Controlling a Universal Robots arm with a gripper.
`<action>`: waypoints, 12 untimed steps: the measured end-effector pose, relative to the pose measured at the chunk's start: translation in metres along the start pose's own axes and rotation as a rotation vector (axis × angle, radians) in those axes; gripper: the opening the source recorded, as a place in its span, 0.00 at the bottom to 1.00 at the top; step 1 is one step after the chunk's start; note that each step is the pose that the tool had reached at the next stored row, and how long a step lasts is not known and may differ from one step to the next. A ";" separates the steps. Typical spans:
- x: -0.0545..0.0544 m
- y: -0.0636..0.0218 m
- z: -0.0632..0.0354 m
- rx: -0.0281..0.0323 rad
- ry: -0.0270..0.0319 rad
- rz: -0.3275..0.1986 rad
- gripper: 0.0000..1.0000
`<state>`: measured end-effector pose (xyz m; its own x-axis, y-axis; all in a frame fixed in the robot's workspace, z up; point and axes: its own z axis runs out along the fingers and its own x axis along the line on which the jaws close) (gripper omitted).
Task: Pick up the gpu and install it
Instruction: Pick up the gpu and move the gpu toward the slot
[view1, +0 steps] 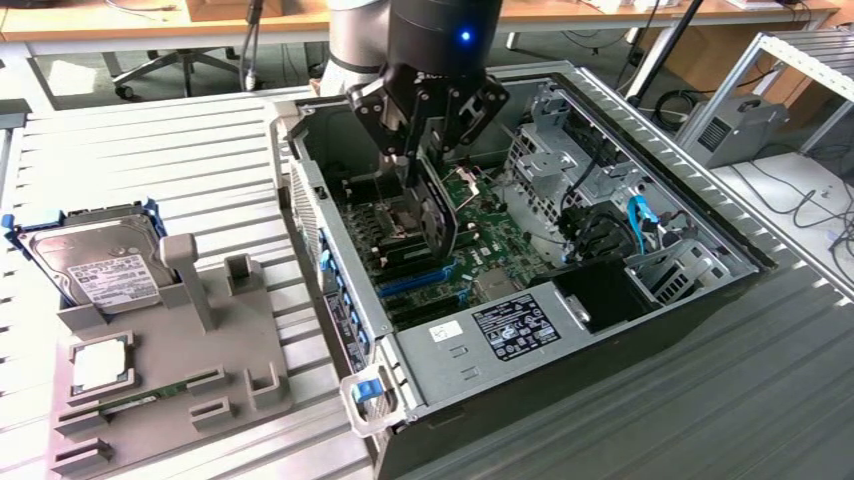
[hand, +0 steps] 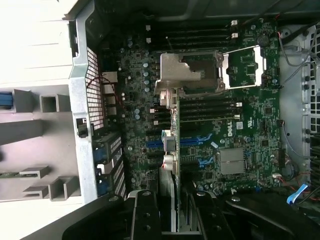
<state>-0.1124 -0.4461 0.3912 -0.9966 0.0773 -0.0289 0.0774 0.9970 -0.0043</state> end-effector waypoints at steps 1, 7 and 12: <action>0.000 0.0000 0.0005 0.0002 0.0000 0.000 0.29; -0.004 0.0003 0.0052 0.0016 0.0001 0.000 0.29; -0.008 0.0006 0.0085 0.0019 0.0001 0.000 0.29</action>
<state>-0.1045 -0.4462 0.3829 -0.9966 0.0771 -0.0288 0.0773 0.9970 -0.0062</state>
